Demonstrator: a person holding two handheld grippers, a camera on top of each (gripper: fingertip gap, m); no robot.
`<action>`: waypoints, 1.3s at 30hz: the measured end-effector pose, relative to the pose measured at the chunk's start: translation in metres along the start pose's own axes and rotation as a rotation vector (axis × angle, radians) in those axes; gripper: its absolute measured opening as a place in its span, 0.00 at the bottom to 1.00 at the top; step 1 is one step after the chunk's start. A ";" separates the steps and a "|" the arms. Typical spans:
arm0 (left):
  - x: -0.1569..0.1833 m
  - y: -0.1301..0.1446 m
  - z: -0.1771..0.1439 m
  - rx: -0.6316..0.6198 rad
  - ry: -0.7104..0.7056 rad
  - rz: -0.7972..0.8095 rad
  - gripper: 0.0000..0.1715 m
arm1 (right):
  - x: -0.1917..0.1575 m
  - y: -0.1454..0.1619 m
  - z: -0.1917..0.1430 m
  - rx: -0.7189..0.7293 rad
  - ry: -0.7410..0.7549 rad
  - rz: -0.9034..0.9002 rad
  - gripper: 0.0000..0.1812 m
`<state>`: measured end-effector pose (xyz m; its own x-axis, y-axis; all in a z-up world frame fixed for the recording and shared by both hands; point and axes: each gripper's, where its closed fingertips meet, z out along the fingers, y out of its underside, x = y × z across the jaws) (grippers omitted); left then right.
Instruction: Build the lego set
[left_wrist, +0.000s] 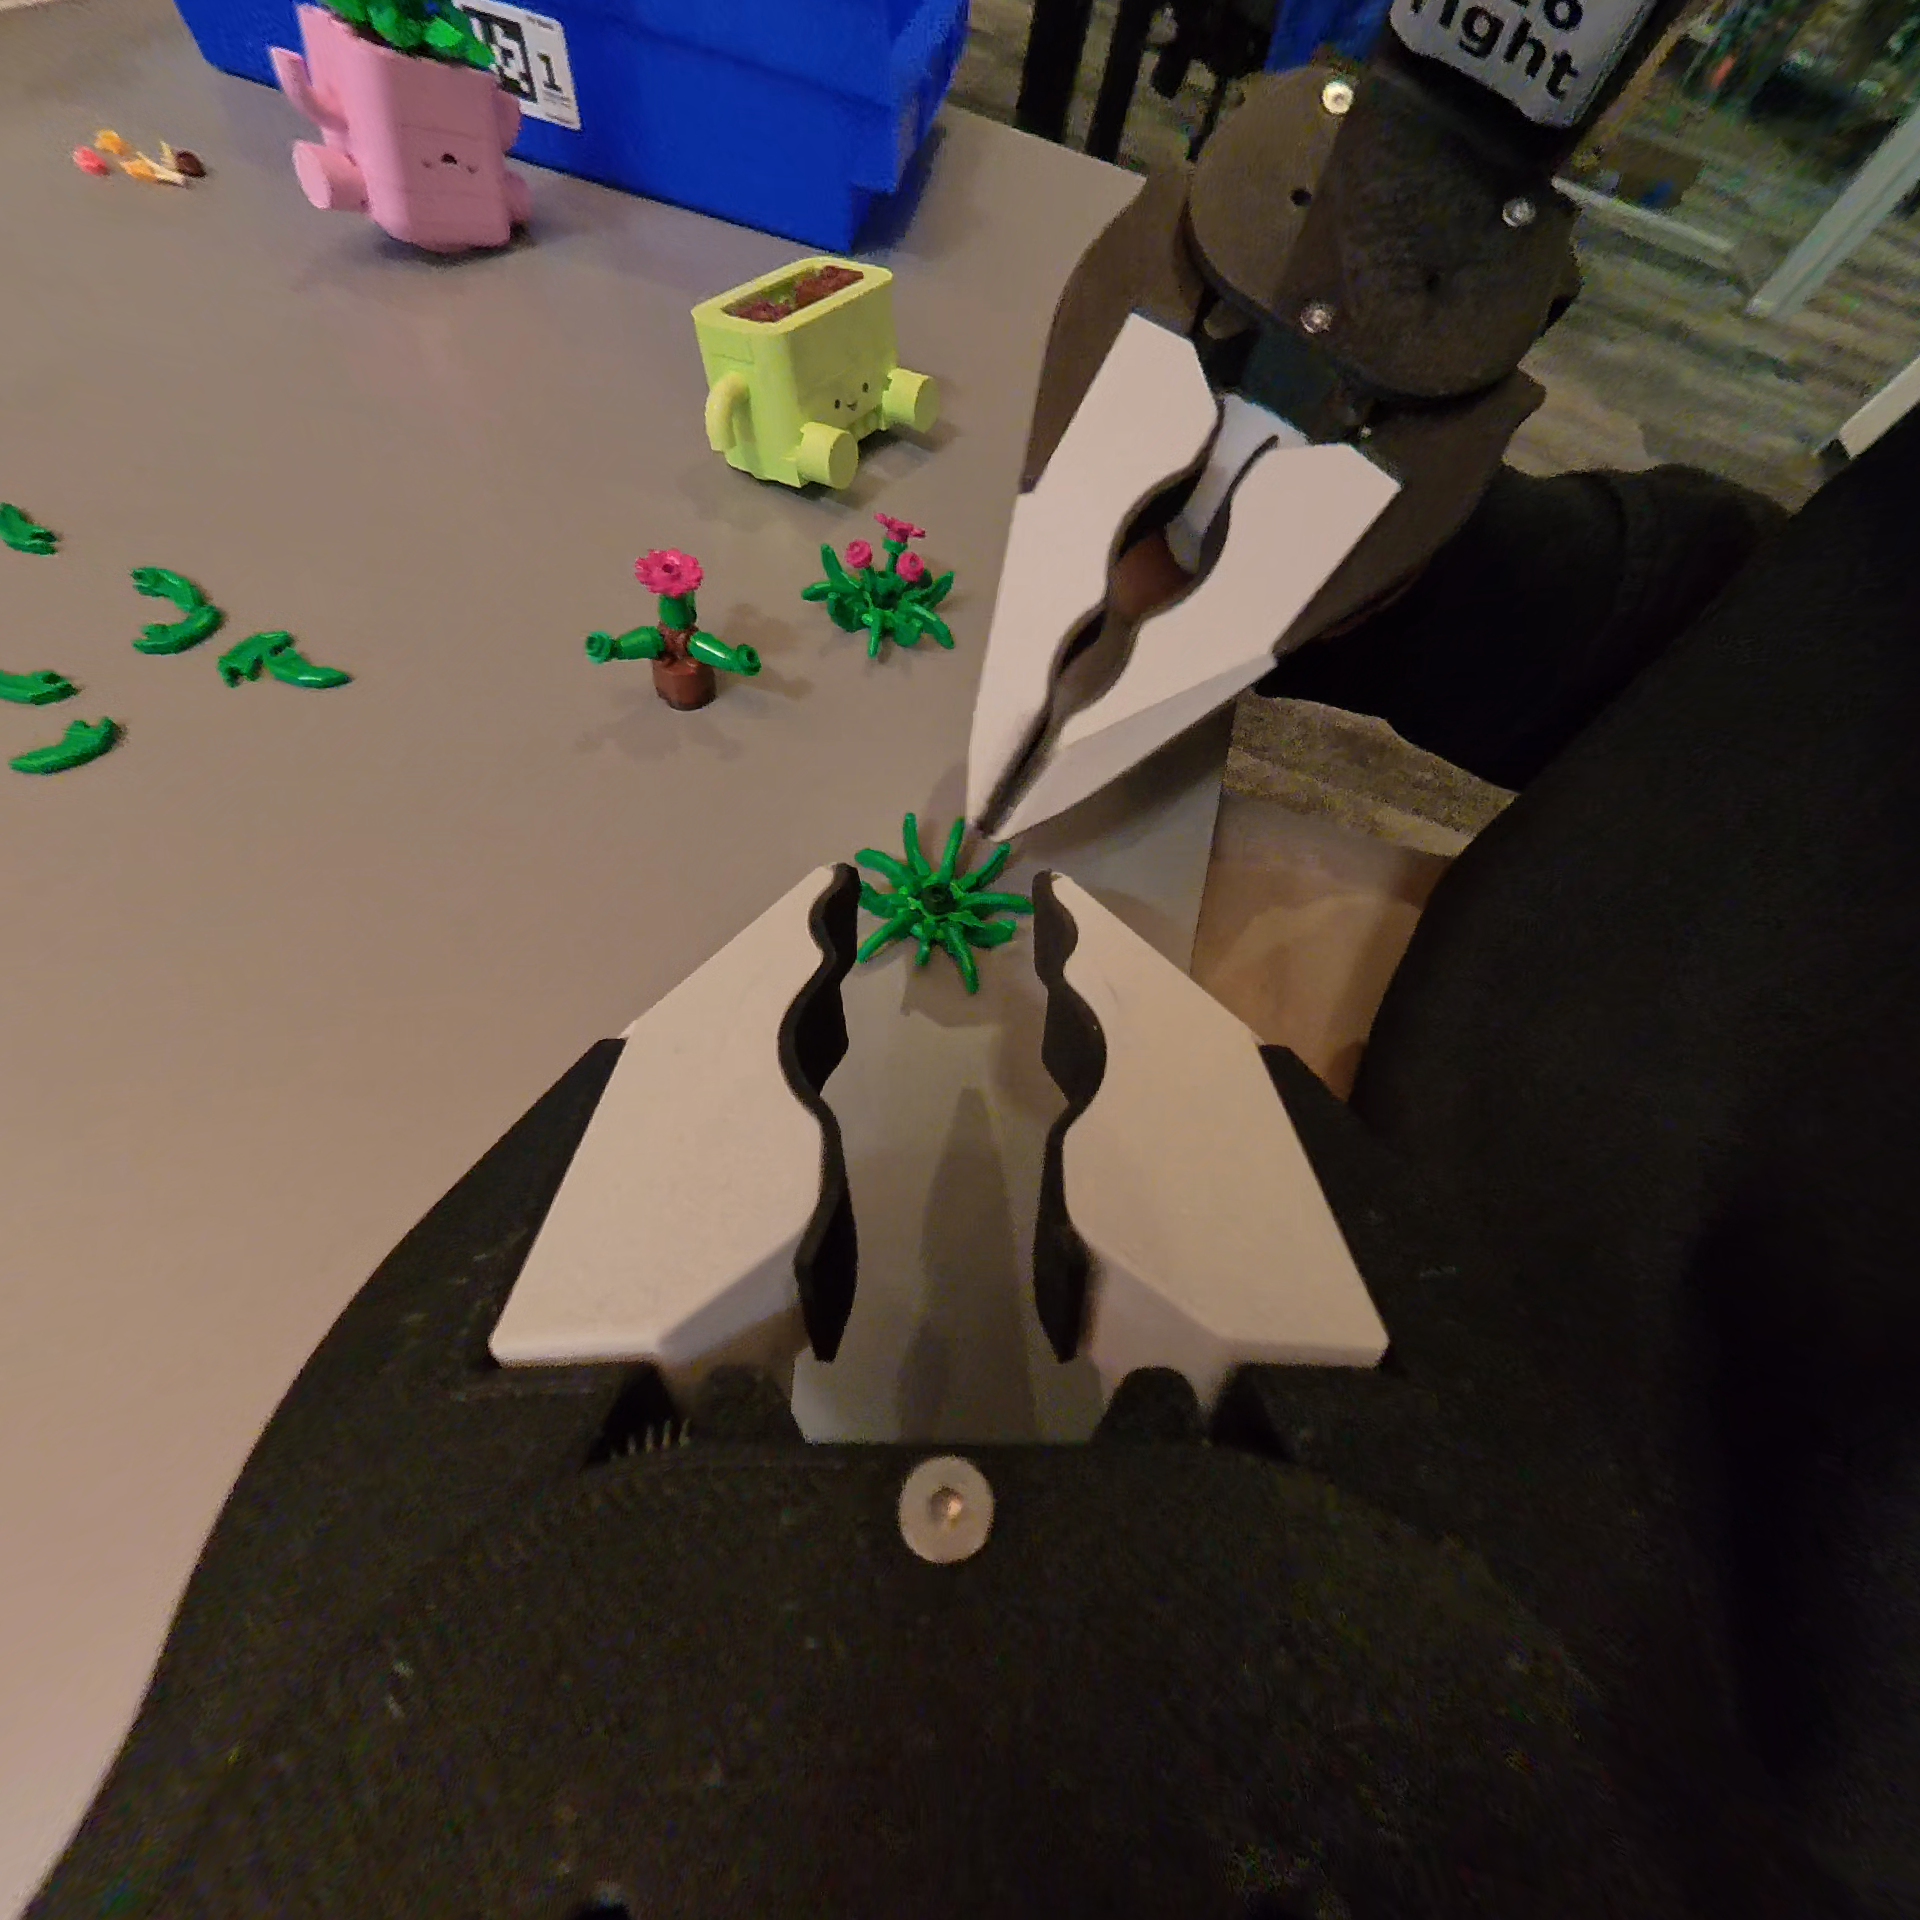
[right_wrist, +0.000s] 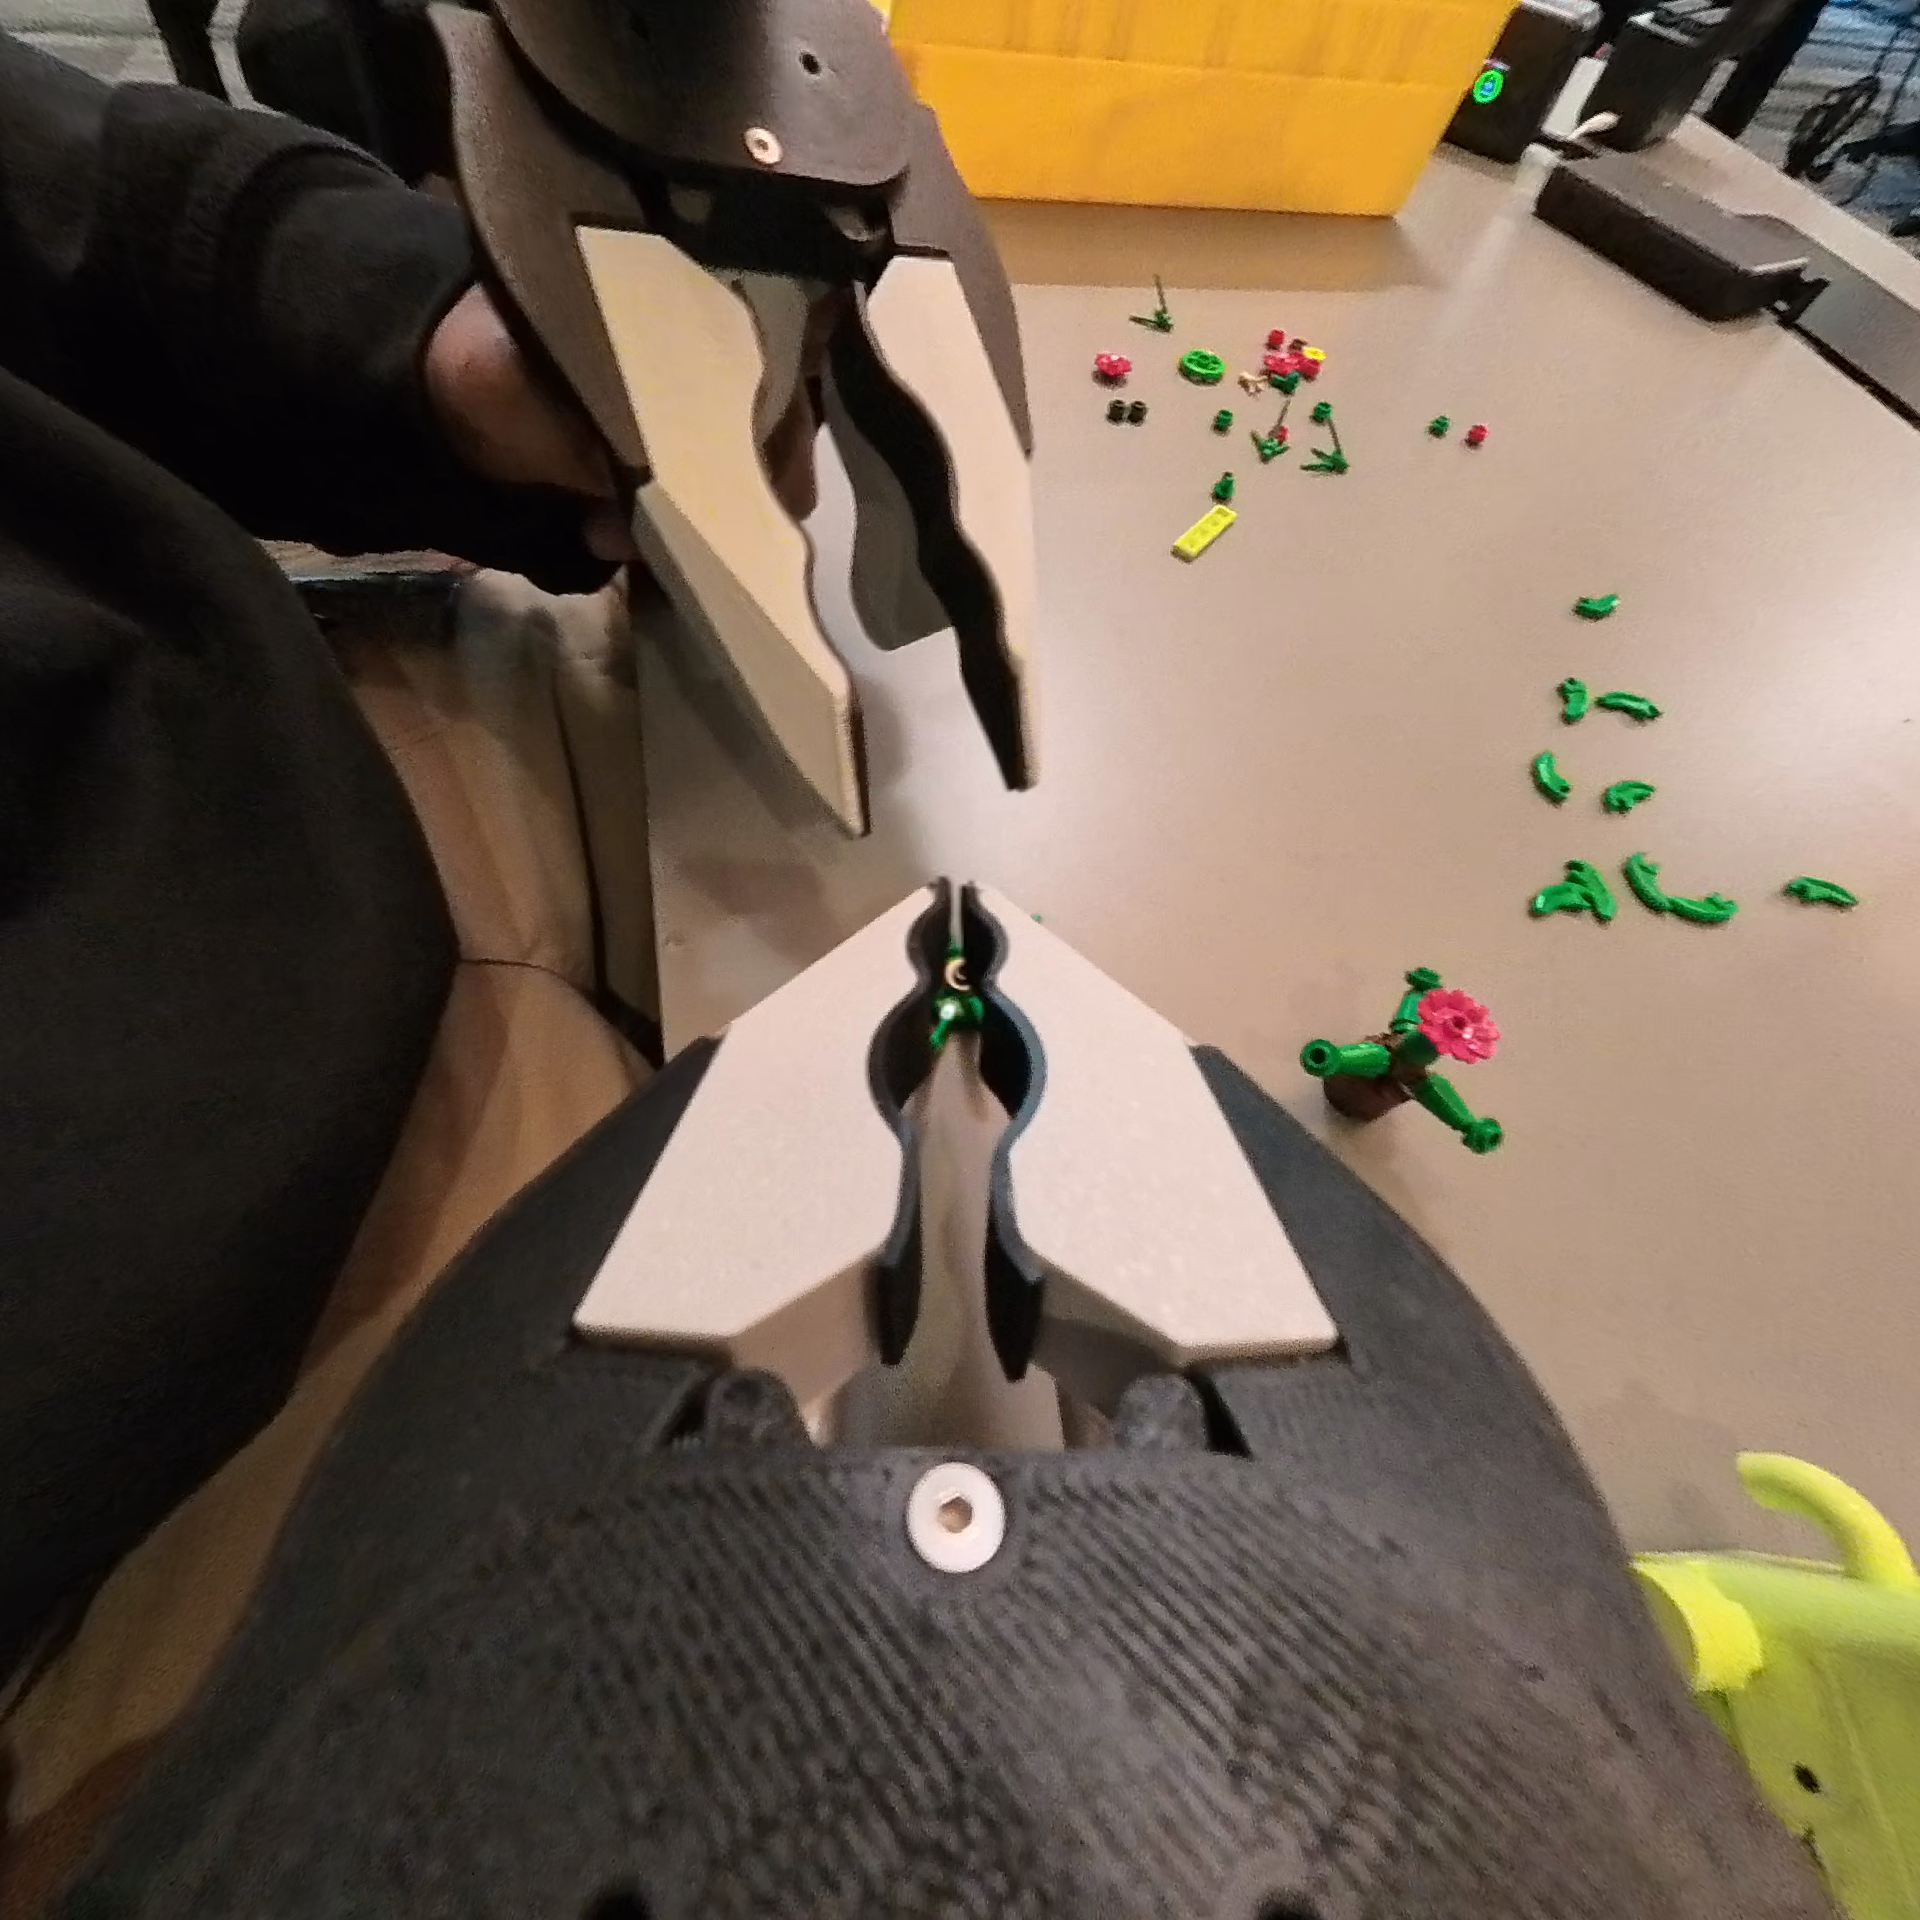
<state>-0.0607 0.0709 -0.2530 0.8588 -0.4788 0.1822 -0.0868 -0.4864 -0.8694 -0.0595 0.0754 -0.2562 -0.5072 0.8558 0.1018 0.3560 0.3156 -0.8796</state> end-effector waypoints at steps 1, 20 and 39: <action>-0.002 -0.001 -0.001 0.008 -0.009 -0.005 0.19 | -0.002 -0.001 0.000 0.005 -0.013 0.000 0.00; -0.254 -0.264 -0.032 0.406 -0.919 0.336 0.66 | 0.316 -0.161 -0.122 0.416 0.695 0.269 0.23; -0.422 -0.271 0.048 0.223 -1.168 0.116 0.52 | 0.487 -0.094 -0.046 0.001 0.906 0.230 0.14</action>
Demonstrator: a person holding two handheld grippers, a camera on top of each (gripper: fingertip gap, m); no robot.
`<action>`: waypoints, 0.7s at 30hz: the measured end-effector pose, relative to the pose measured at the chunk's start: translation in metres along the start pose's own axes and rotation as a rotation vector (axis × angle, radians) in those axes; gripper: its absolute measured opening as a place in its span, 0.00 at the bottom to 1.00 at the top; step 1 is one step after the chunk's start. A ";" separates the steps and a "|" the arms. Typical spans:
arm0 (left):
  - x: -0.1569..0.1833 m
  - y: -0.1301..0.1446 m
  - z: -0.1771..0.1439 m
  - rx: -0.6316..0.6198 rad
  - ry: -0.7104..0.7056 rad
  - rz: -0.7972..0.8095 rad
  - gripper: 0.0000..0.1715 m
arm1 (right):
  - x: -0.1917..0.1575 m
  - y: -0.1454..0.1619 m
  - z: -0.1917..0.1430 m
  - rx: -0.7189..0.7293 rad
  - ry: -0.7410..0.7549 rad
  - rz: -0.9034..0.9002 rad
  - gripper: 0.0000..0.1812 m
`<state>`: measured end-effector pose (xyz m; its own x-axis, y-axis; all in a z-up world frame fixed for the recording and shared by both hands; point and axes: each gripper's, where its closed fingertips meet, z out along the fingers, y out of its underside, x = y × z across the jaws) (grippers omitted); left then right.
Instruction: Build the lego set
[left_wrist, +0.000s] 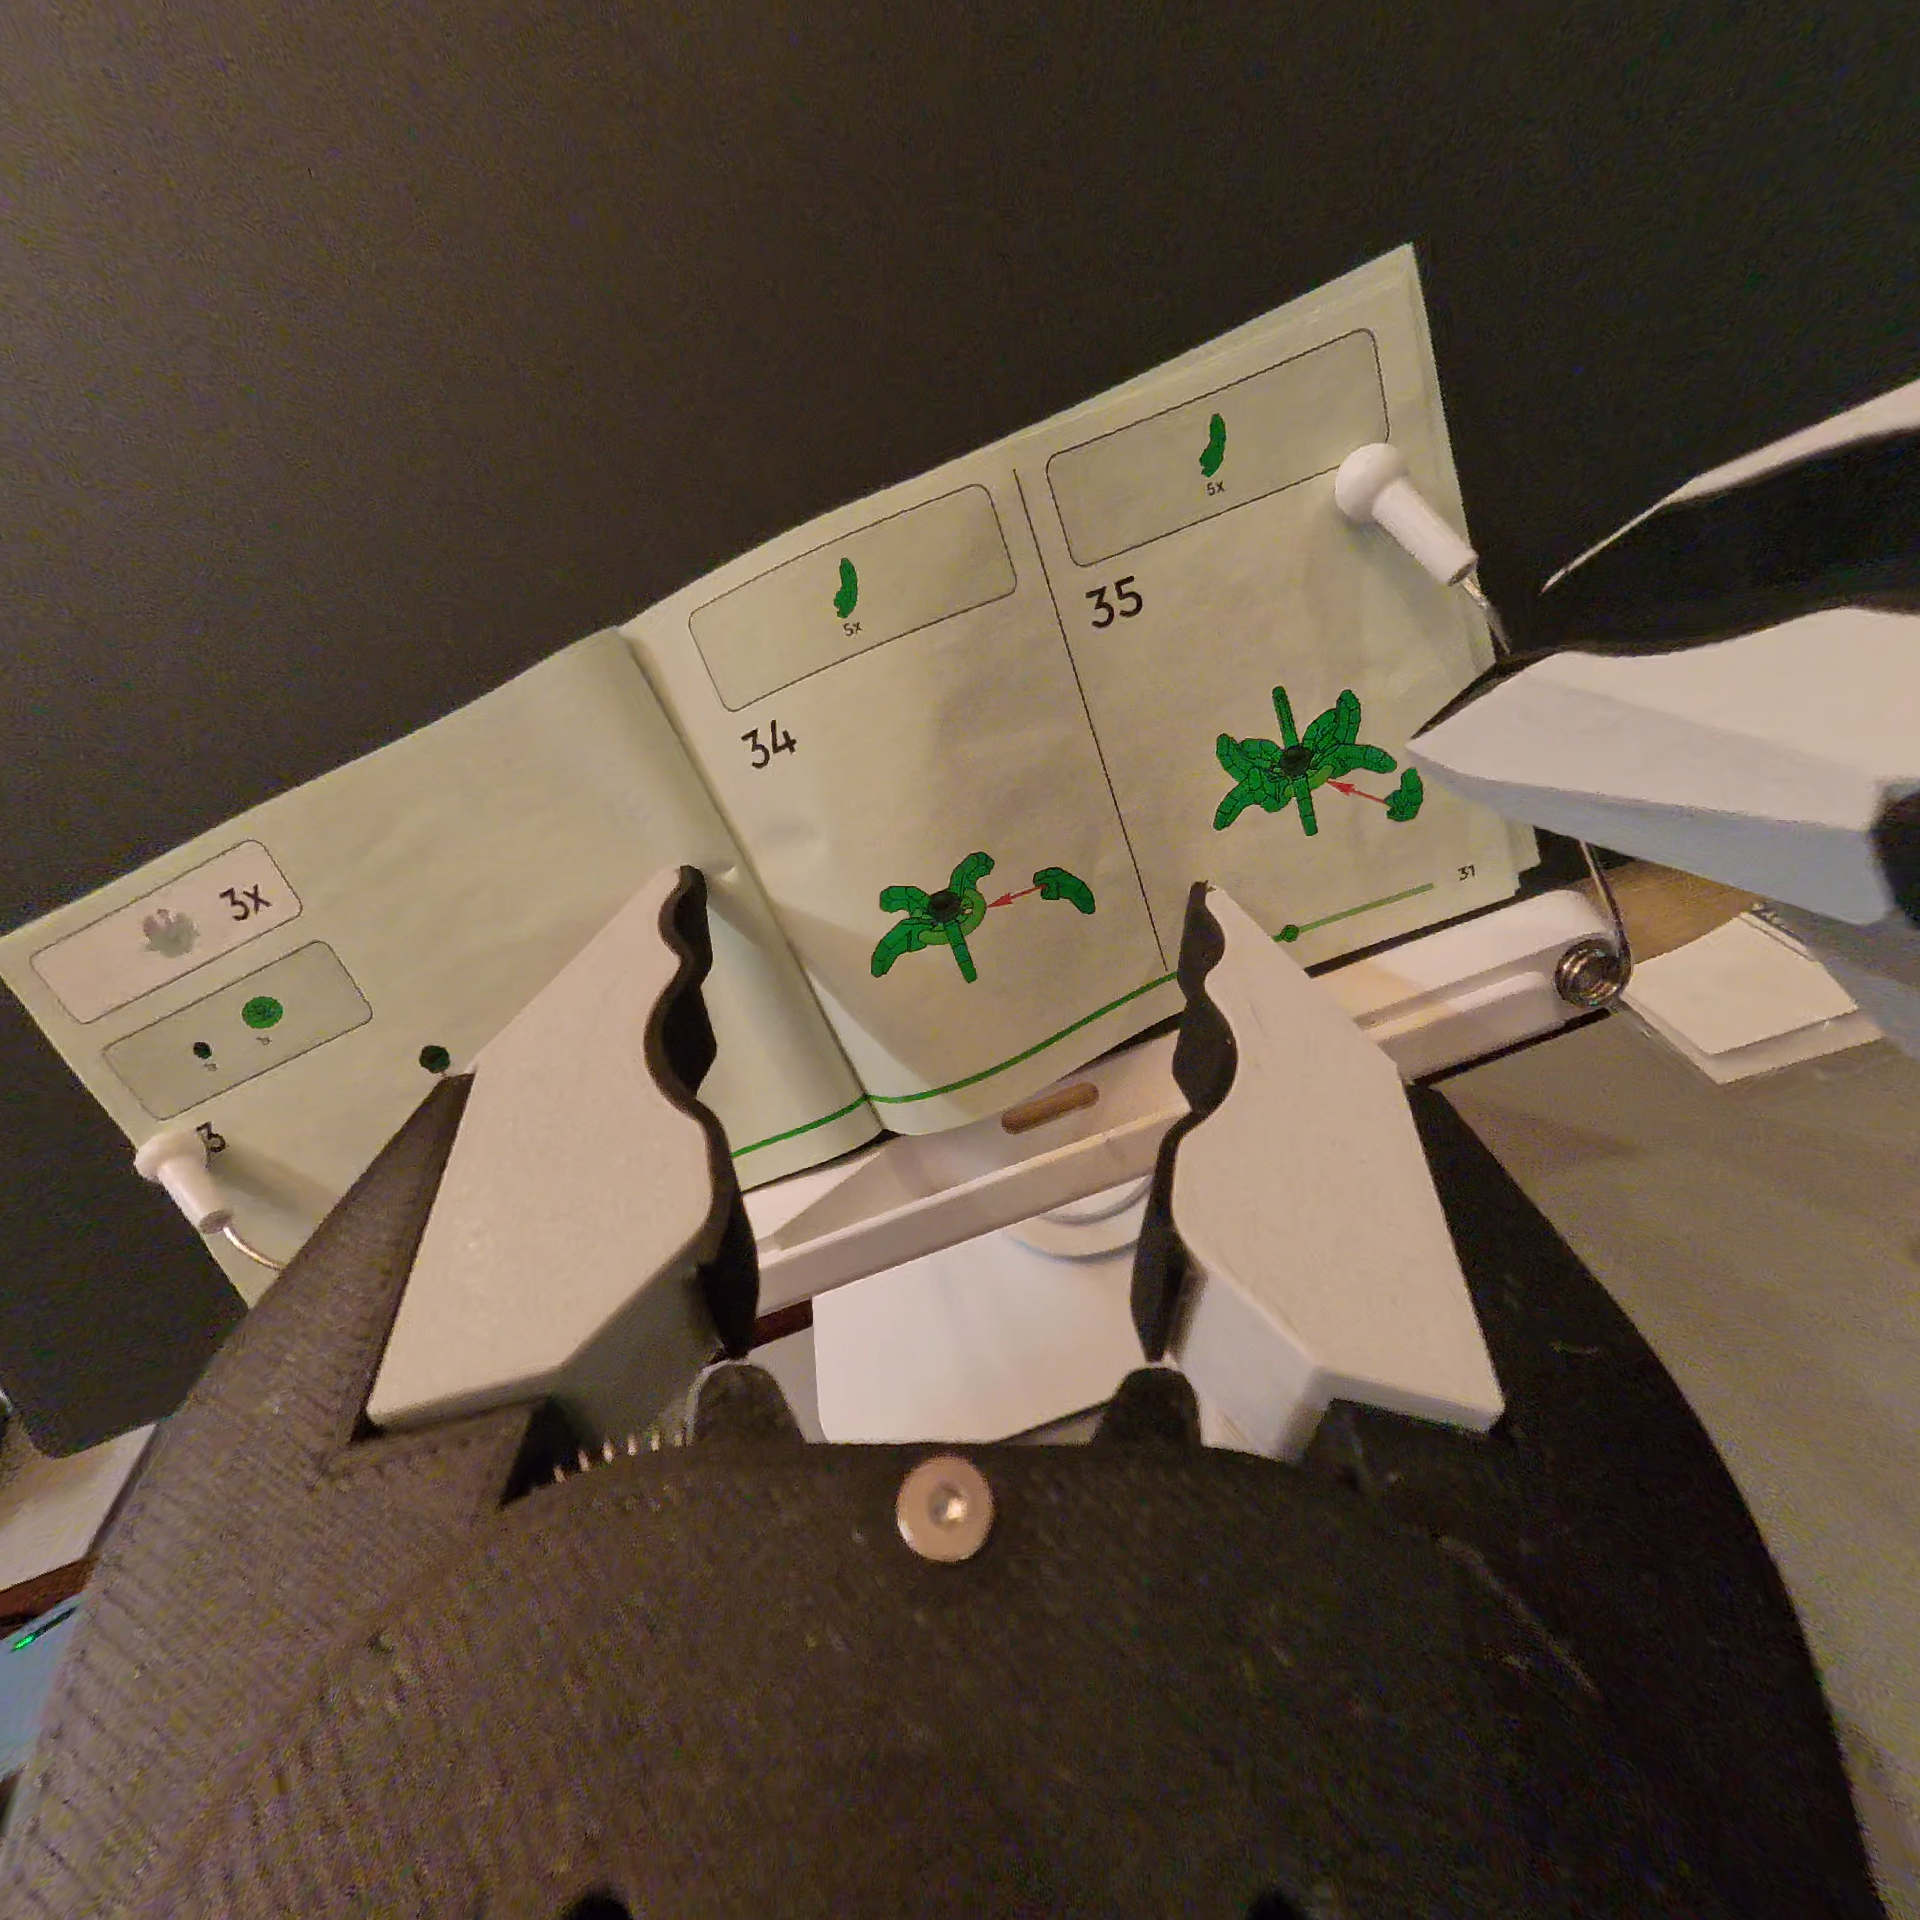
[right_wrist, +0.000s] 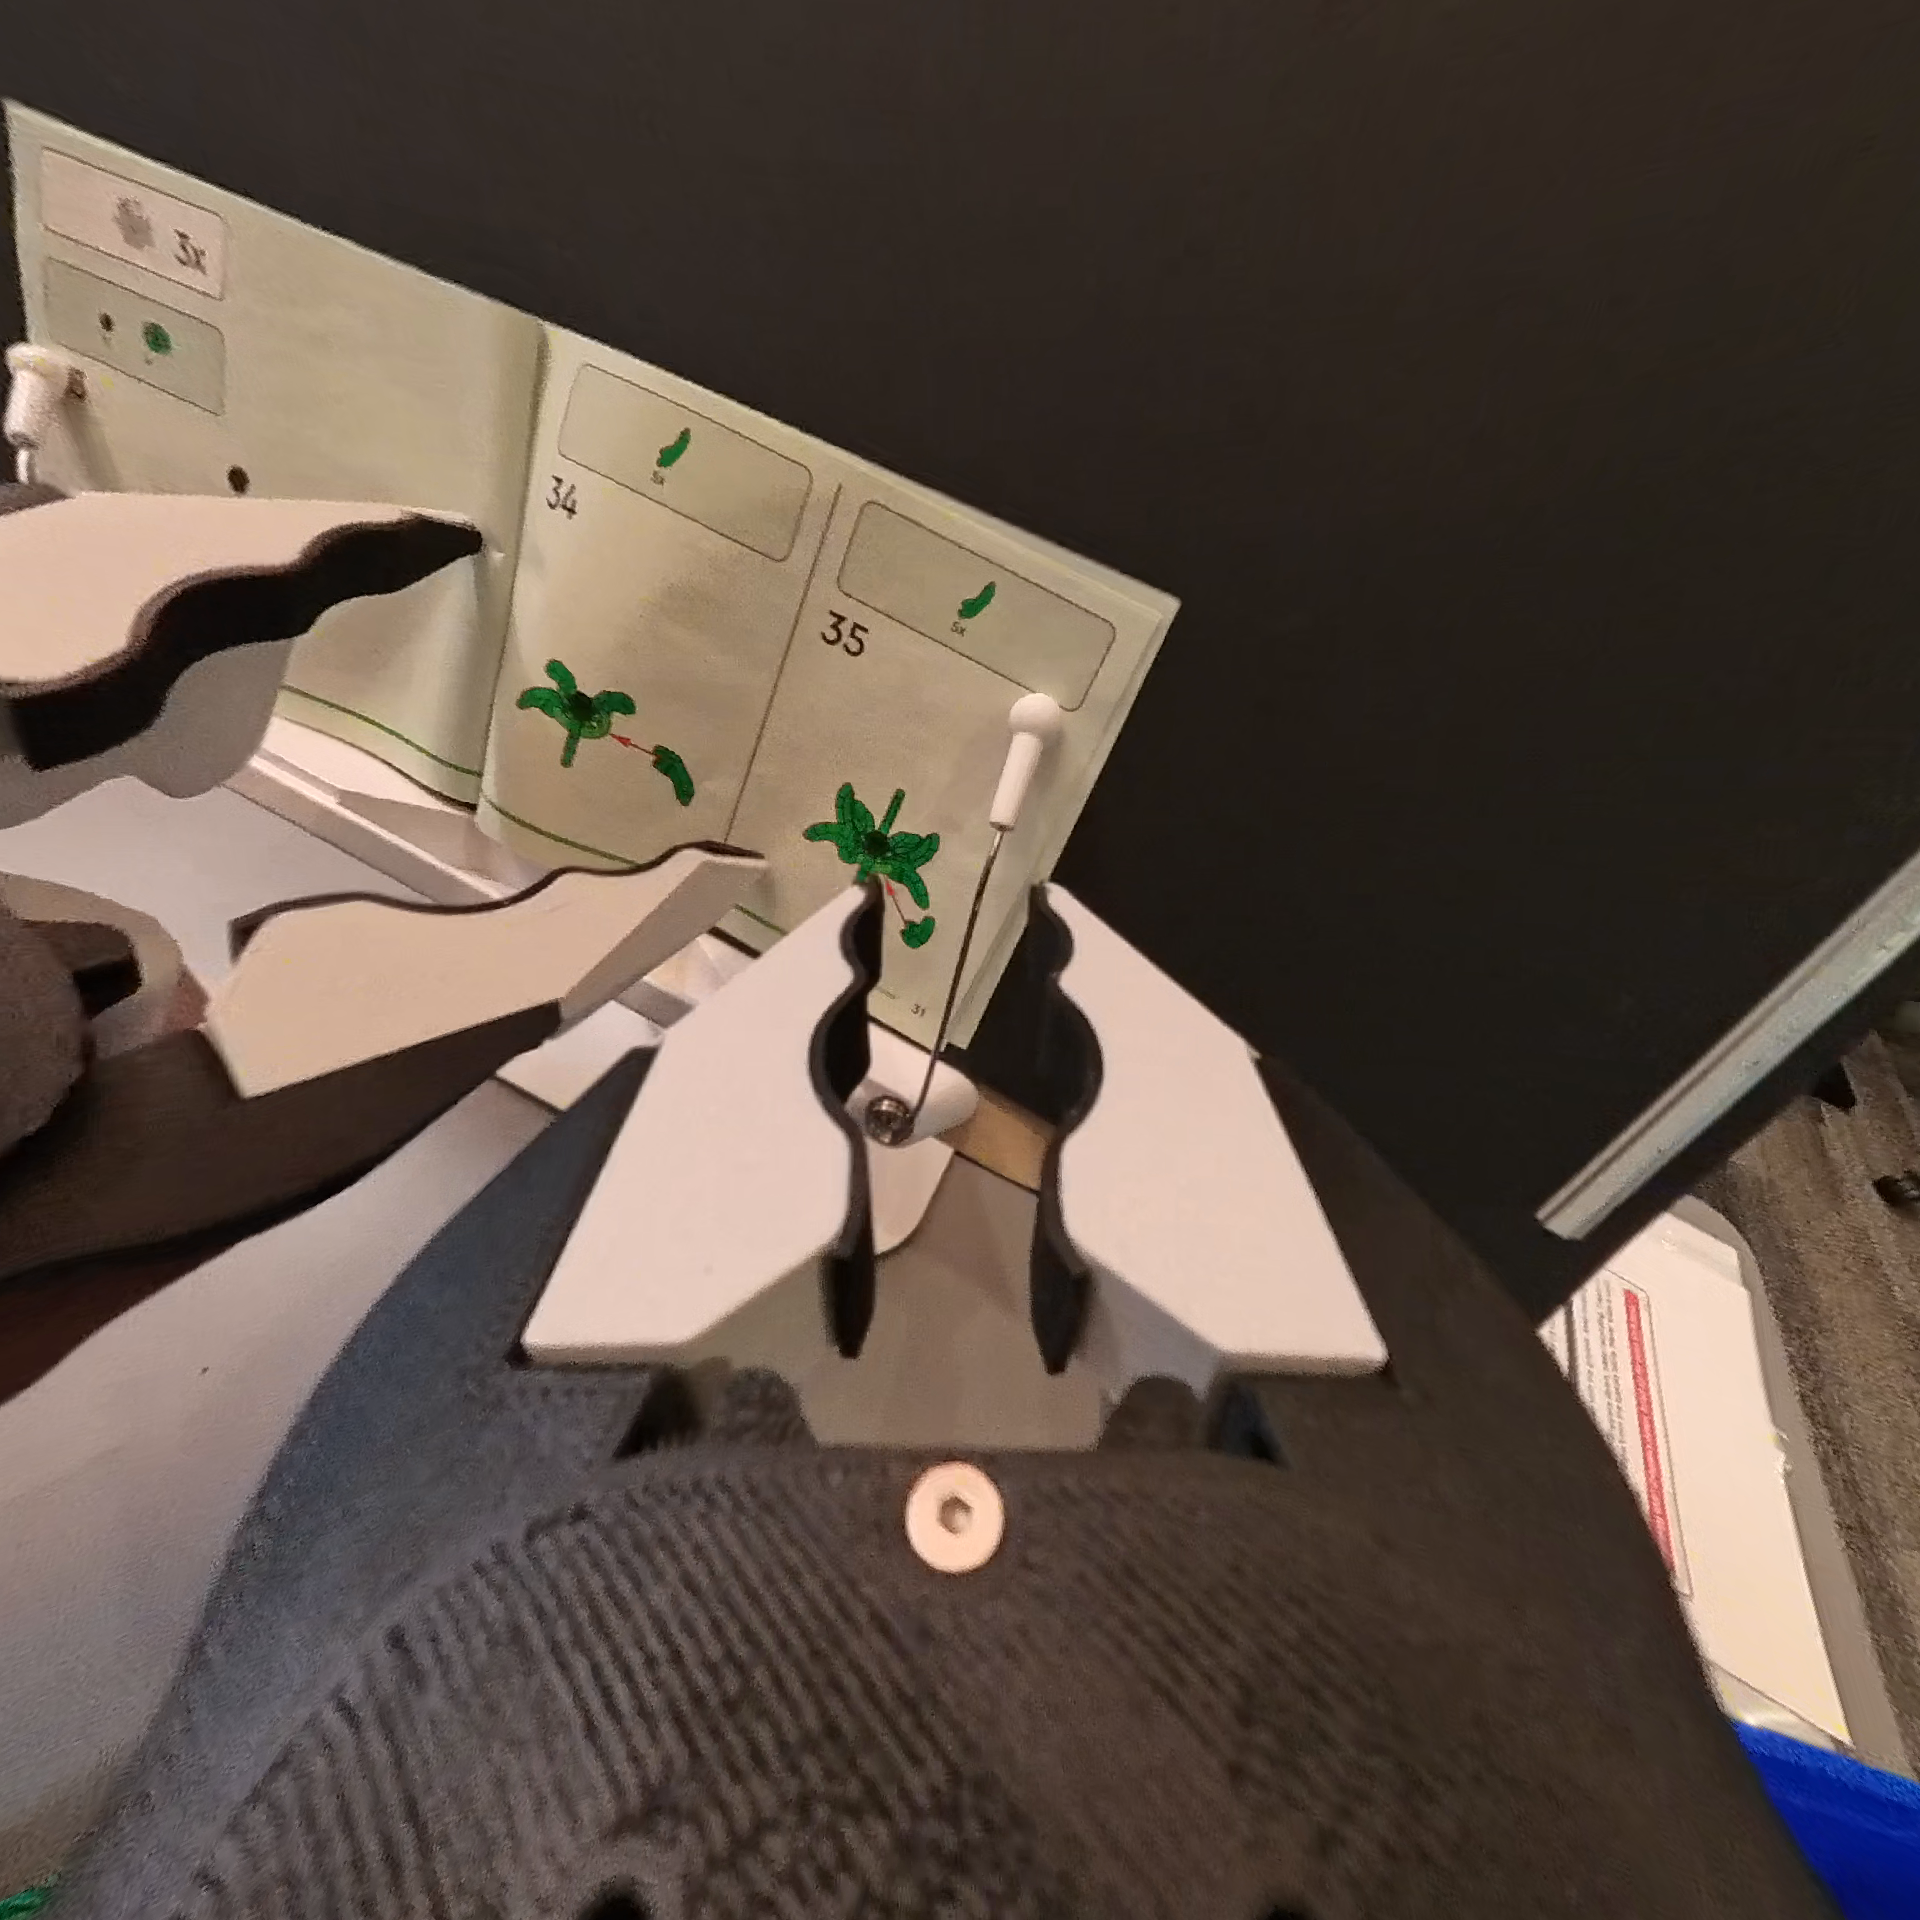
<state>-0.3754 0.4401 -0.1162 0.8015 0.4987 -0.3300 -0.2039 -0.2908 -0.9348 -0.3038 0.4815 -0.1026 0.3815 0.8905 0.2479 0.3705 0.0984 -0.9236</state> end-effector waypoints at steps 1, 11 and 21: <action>0.000 0.000 0.000 0.004 -0.001 -0.005 0.52 | 0.000 0.002 0.002 -0.009 -0.007 0.000 0.13; -0.012 -0.003 -0.001 0.056 -0.024 -0.067 0.39 | 0.004 0.008 0.003 -0.028 -0.010 0.030 0.00; -0.022 -0.004 -0.007 0.077 0.041 -0.184 0.27 | 0.000 0.008 0.000 0.013 -0.037 0.038 0.00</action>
<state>-0.3886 0.4245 -0.1038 0.8510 0.5039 -0.1482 -0.0927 -0.1336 -0.9867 -0.3007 0.4821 -0.1099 0.3636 0.9095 0.2016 0.3452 0.0695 -0.9360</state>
